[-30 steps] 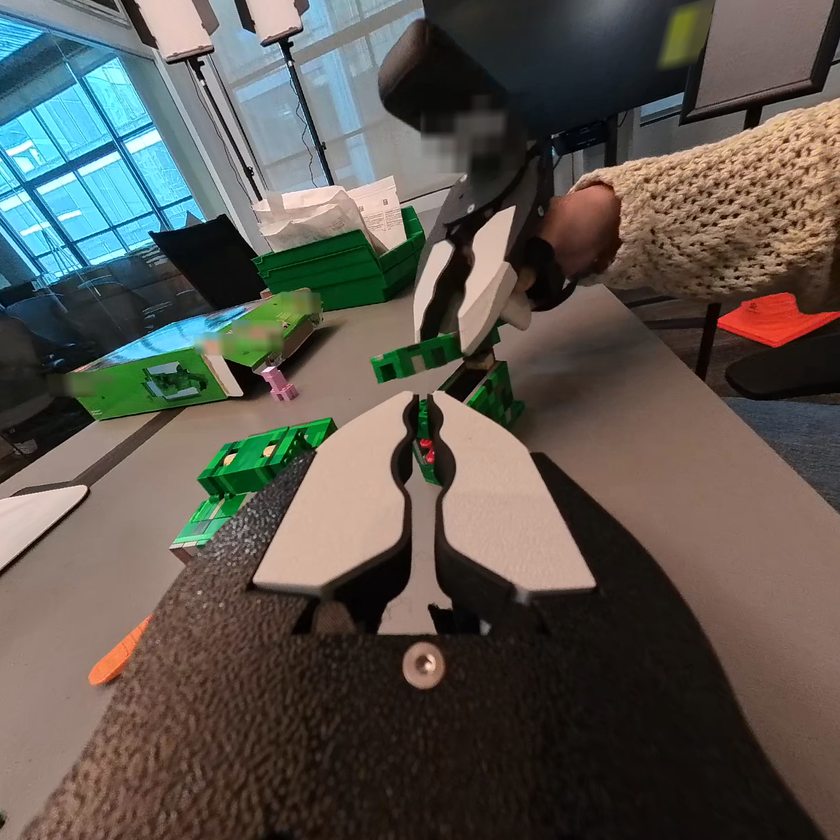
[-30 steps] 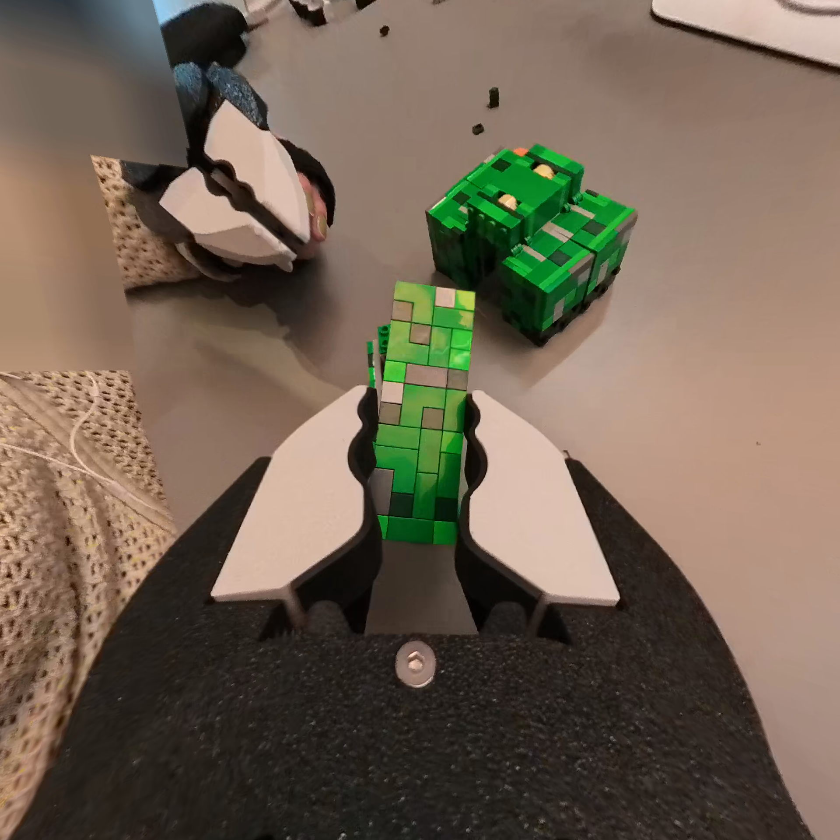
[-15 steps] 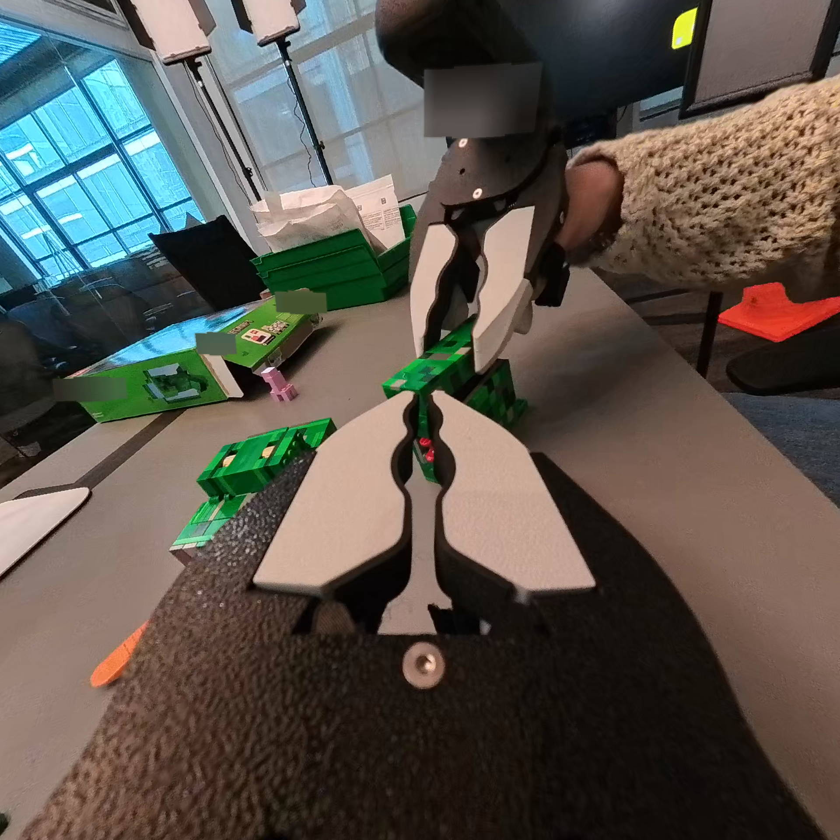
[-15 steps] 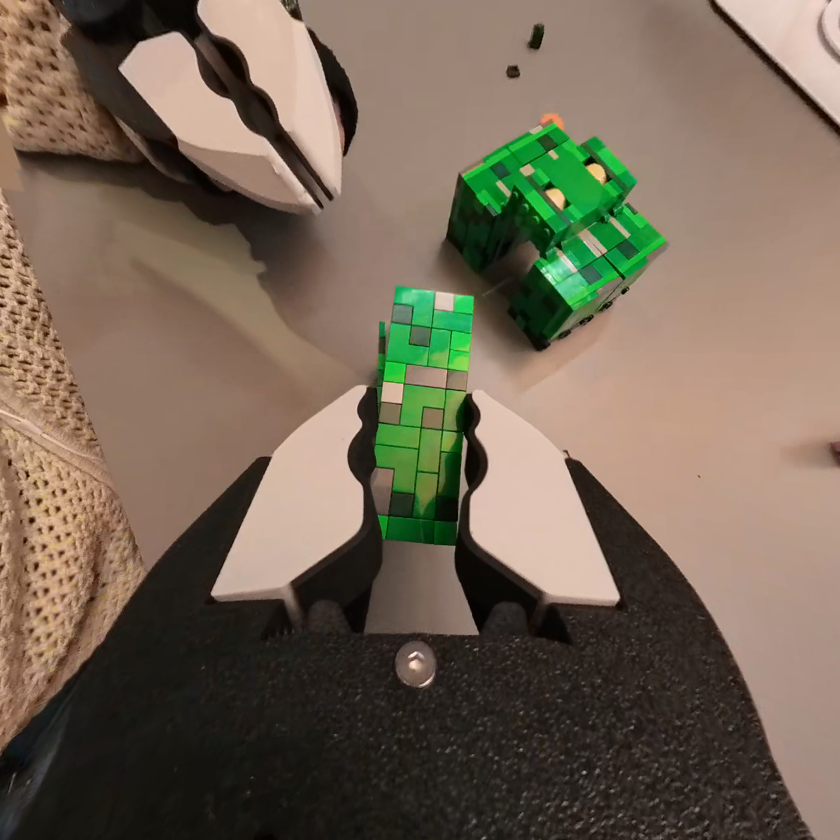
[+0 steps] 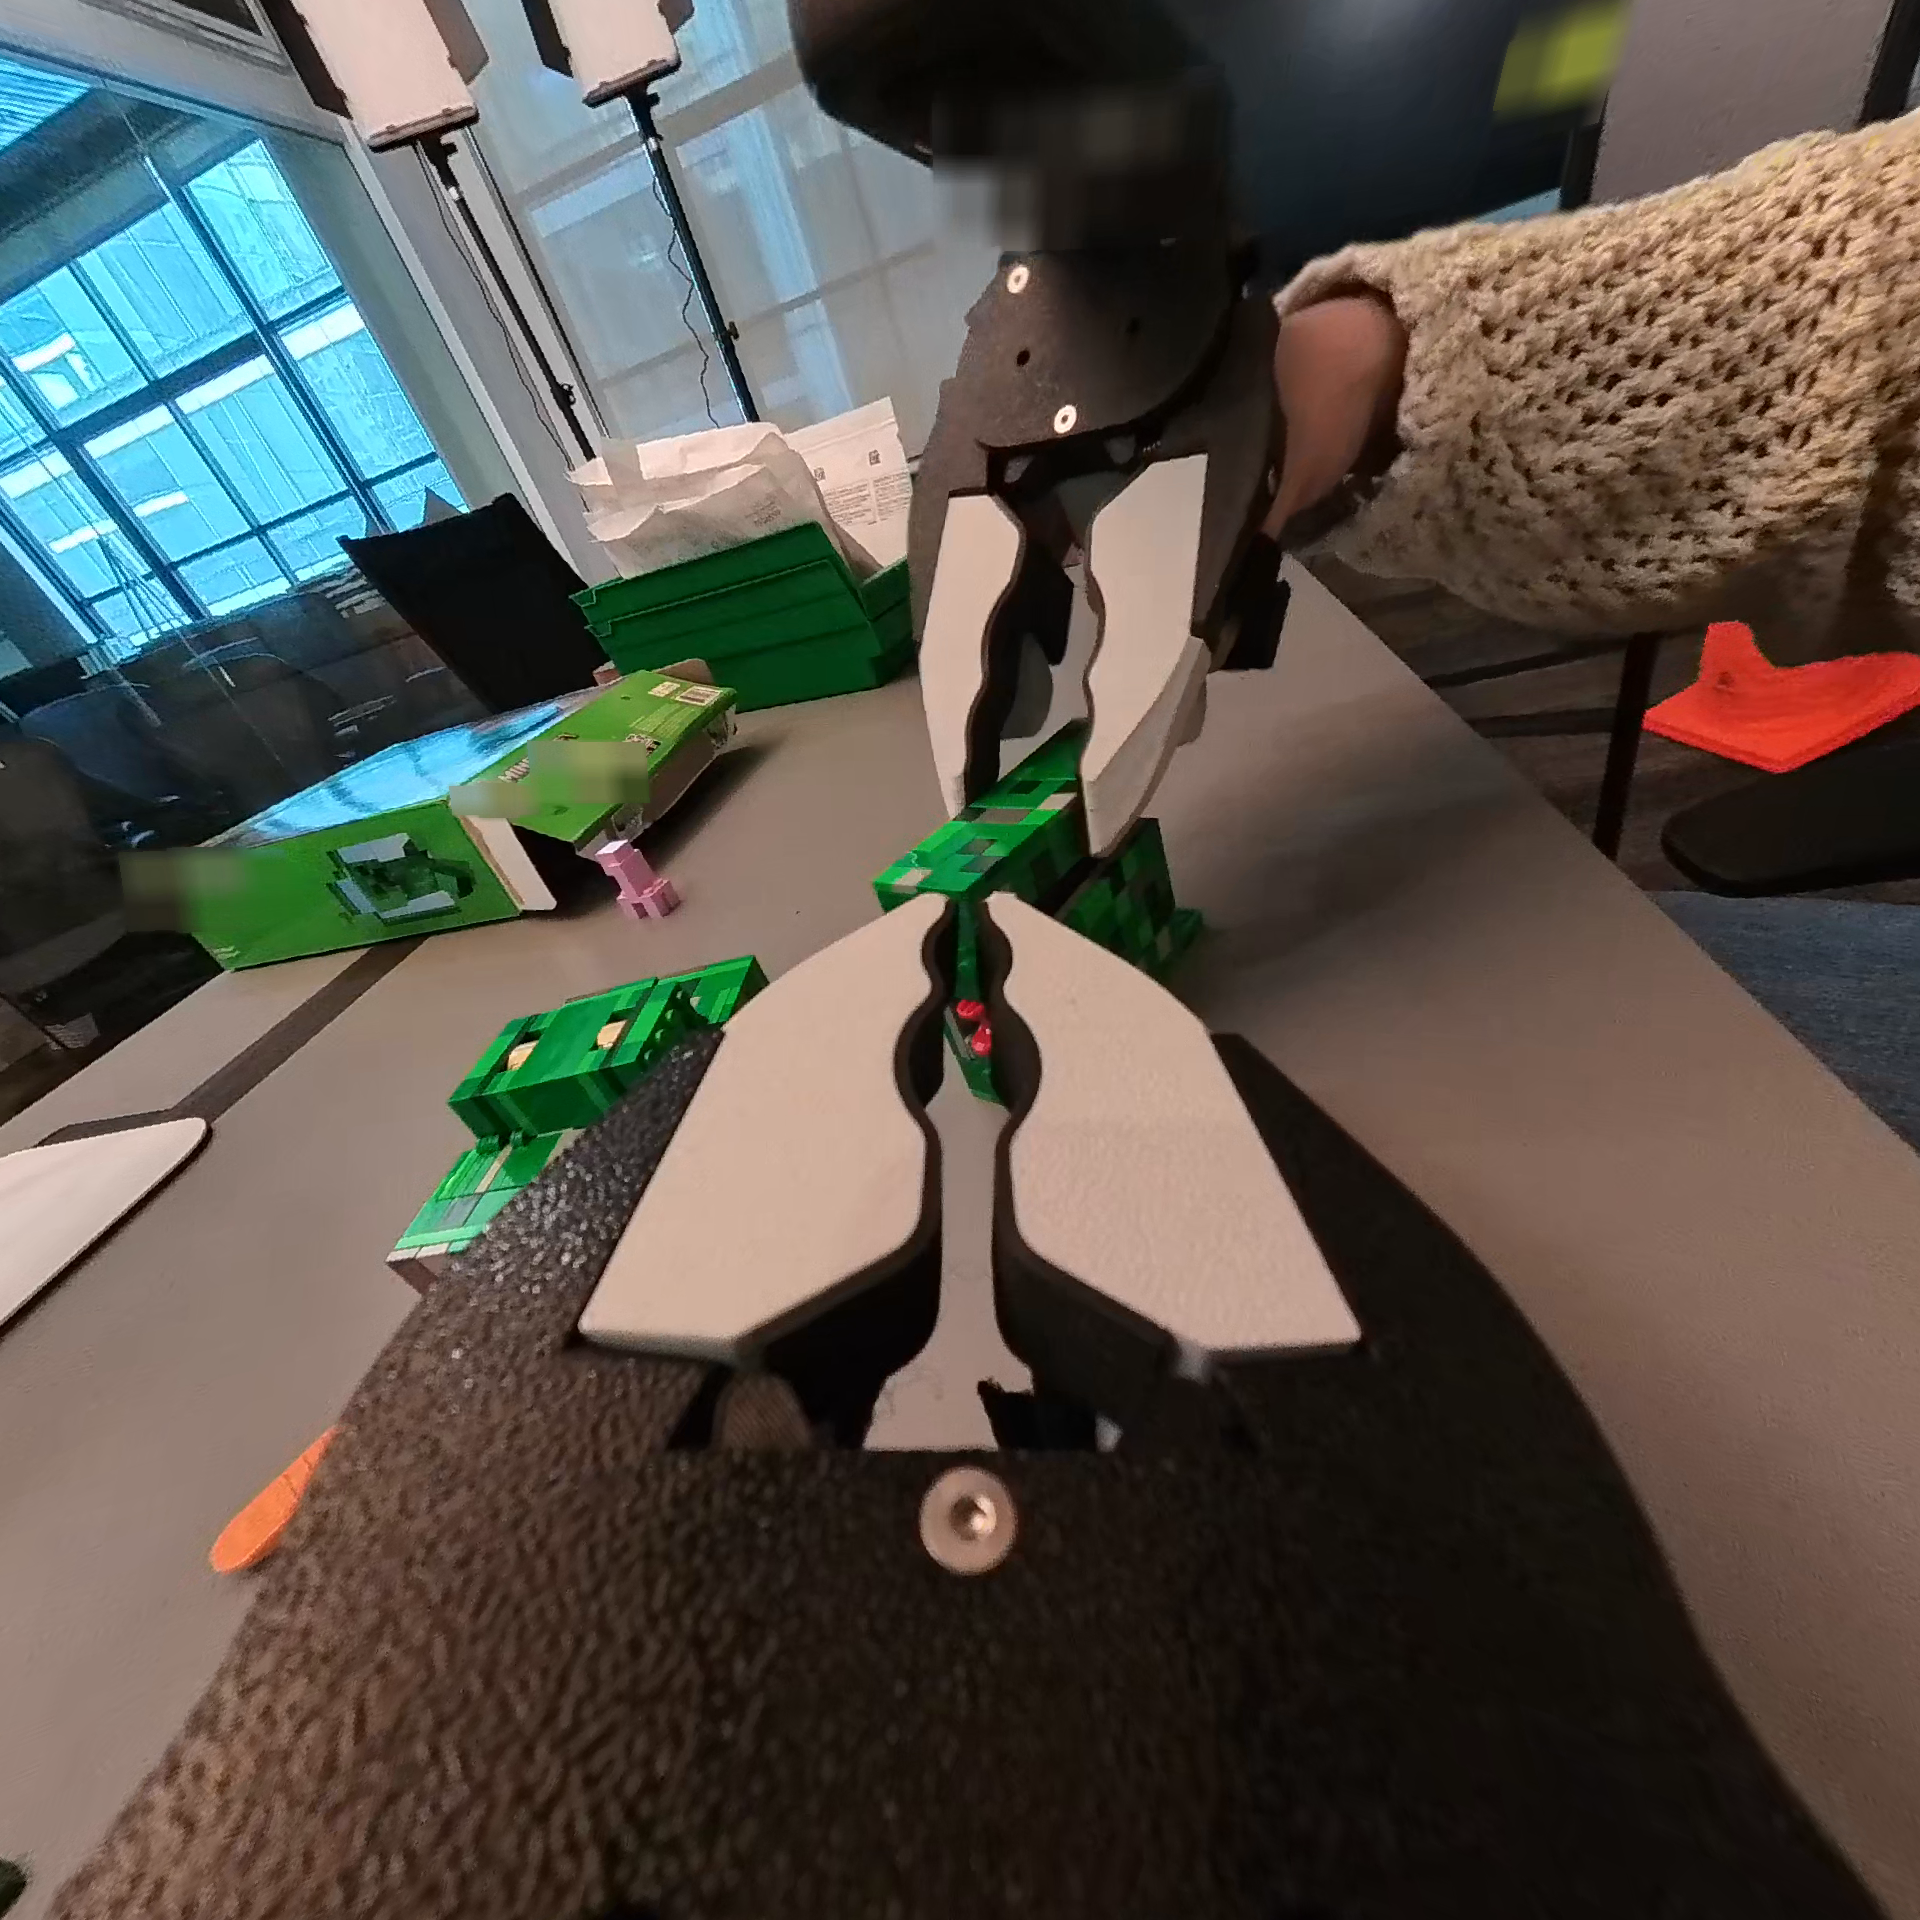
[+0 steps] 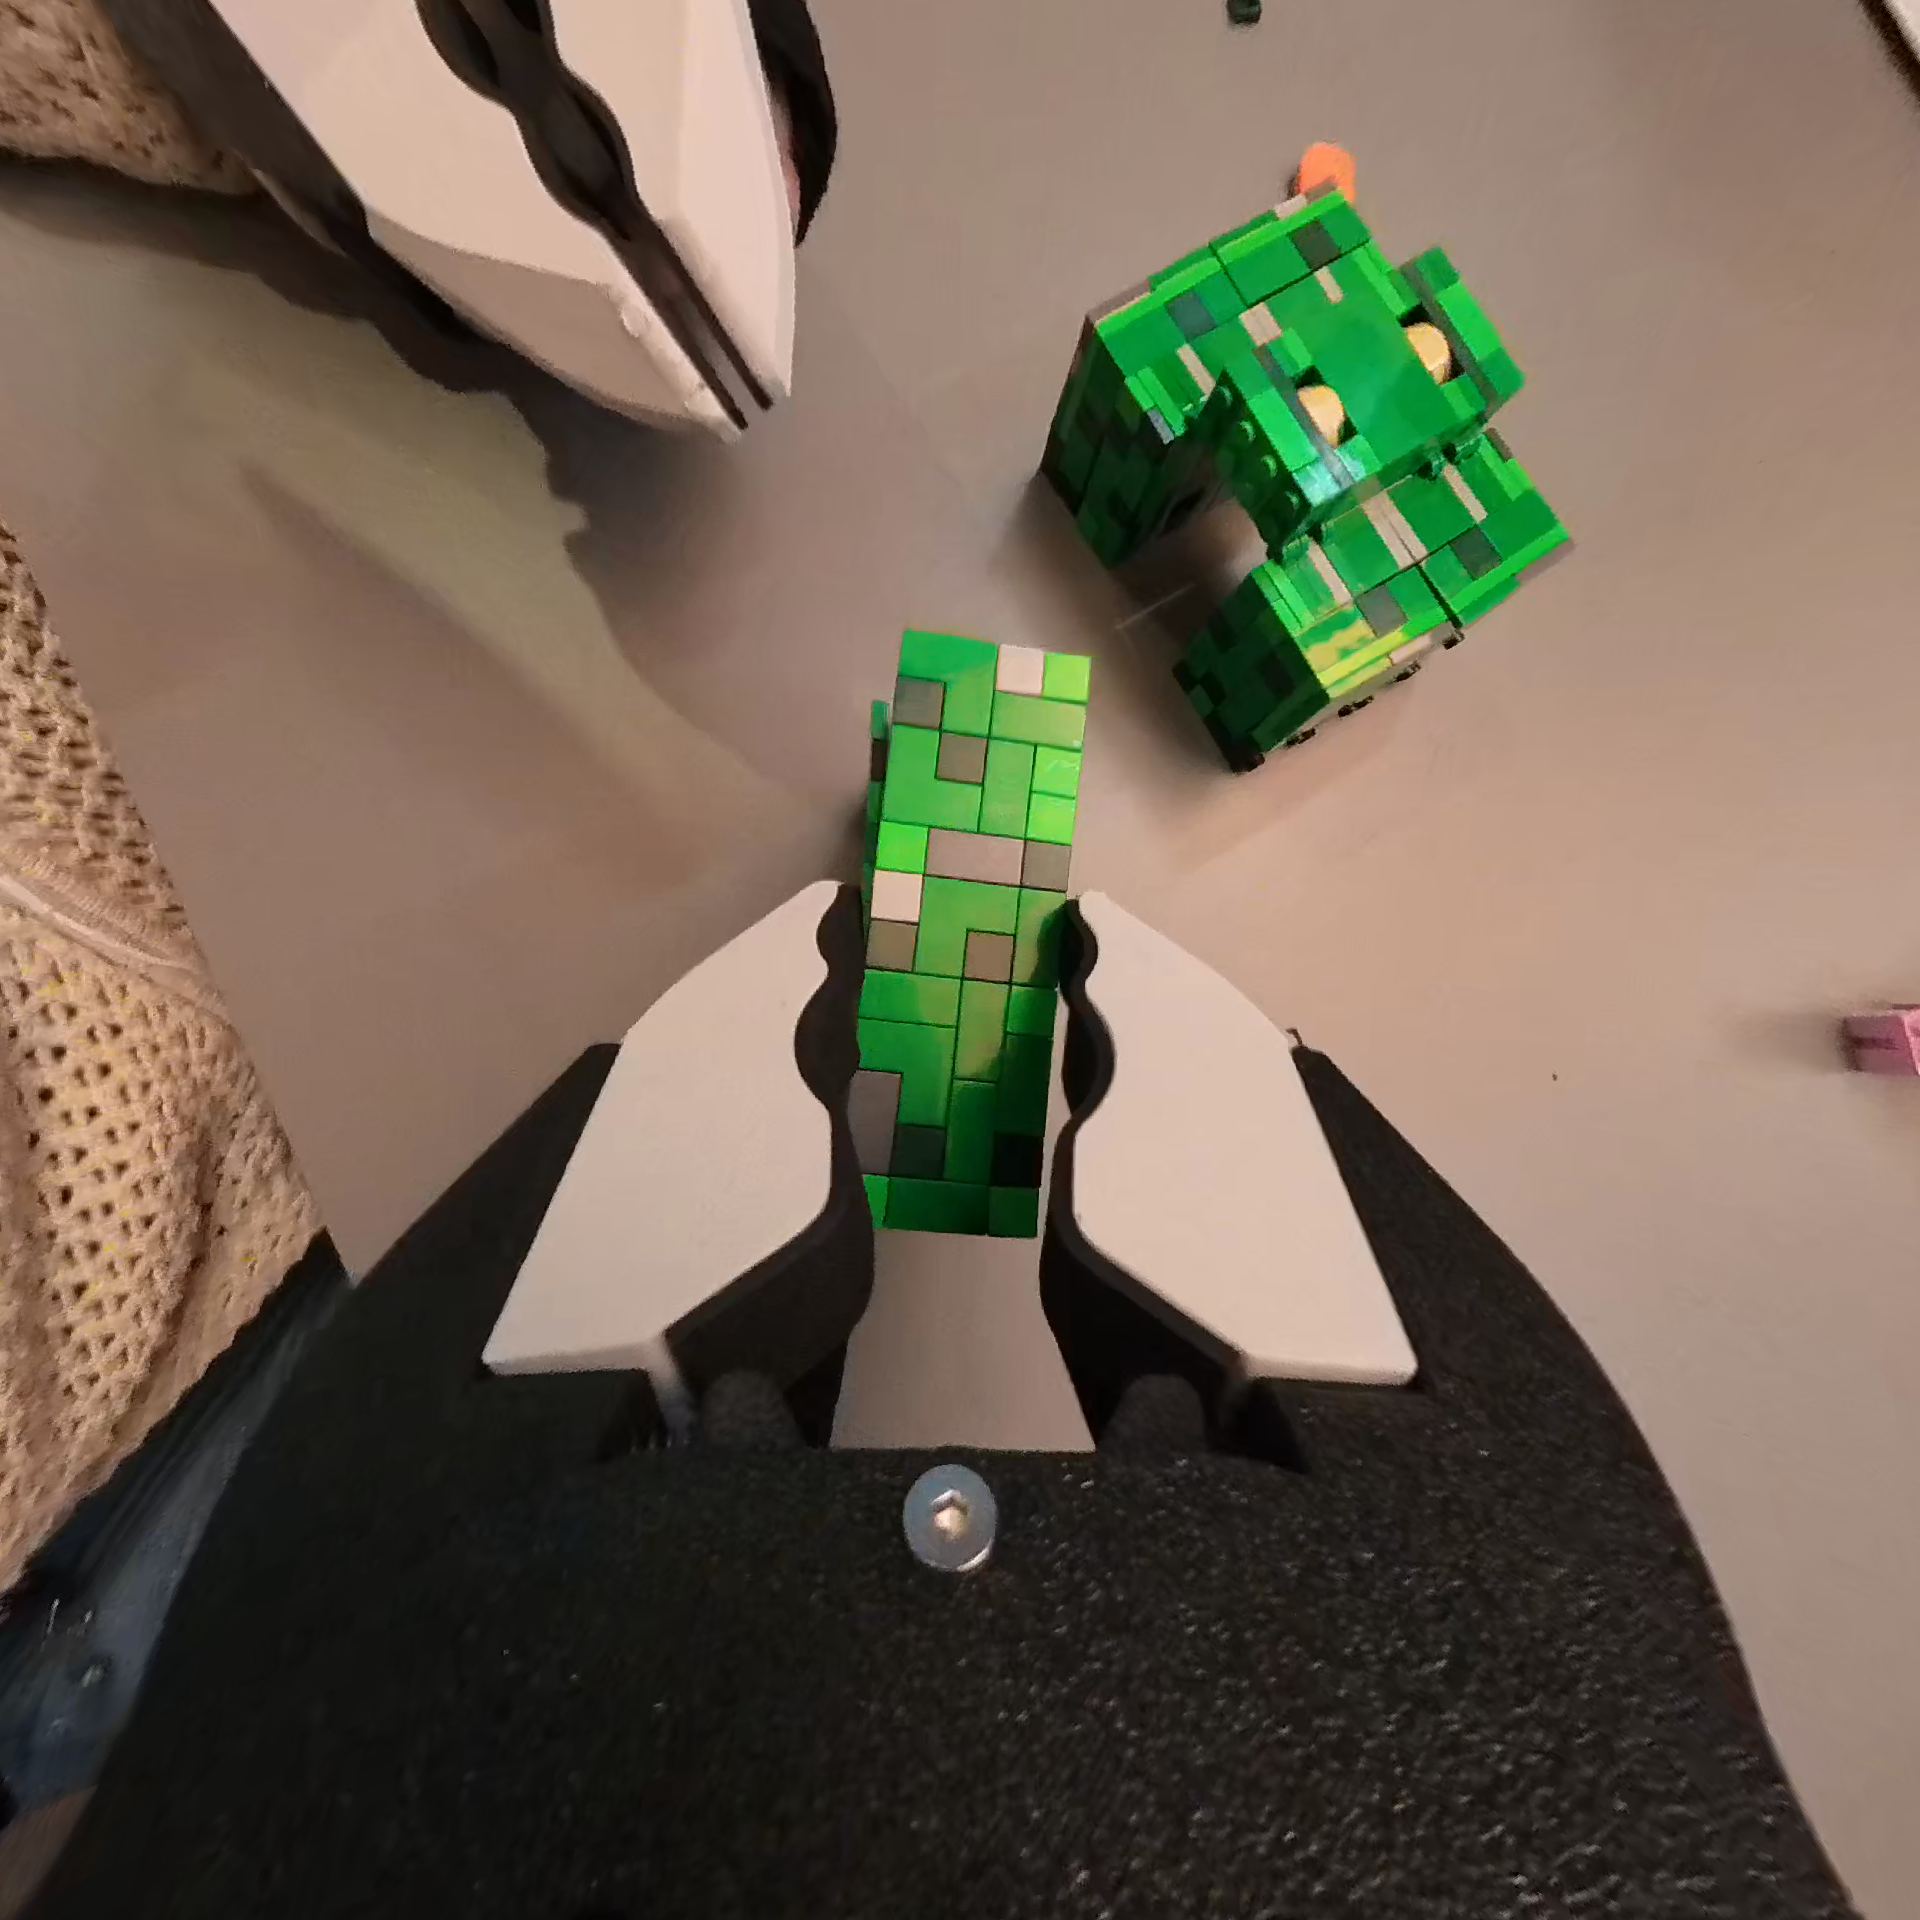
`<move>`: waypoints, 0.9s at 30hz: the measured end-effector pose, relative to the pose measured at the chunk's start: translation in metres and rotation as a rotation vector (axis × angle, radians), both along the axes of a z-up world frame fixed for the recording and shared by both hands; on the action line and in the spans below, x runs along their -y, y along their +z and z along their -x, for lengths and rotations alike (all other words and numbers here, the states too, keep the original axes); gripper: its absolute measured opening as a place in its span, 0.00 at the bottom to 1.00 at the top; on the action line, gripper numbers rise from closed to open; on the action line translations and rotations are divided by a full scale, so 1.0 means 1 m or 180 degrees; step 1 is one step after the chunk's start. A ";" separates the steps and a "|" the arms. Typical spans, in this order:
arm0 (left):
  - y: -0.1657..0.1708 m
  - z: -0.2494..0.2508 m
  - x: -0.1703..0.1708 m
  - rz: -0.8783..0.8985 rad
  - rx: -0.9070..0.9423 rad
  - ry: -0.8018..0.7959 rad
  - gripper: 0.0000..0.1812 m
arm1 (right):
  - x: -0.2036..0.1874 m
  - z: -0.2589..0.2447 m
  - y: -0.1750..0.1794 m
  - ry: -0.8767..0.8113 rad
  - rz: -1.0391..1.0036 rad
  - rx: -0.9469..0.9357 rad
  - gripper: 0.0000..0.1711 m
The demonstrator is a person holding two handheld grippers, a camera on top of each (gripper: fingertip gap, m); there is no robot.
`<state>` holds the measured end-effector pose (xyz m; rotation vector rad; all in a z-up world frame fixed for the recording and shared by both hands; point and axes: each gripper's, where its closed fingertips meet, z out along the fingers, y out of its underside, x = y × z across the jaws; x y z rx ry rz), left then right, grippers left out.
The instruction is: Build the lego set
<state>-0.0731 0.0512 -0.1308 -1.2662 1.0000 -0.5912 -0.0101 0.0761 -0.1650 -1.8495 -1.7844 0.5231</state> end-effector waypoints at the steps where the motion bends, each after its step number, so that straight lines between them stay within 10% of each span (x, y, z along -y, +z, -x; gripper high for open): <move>1: 0.000 0.000 0.000 0.0000 -0.0001 -0.0001 0.01 | 0.000 0.000 0.000 0.0031 -0.0006 0.0046 0.21; 27: 0.000 0.000 -0.001 -0.0020 -0.0008 0.0028 0.03 | -0.001 0.000 -0.001 -0.0030 -0.0088 0.0294 0.26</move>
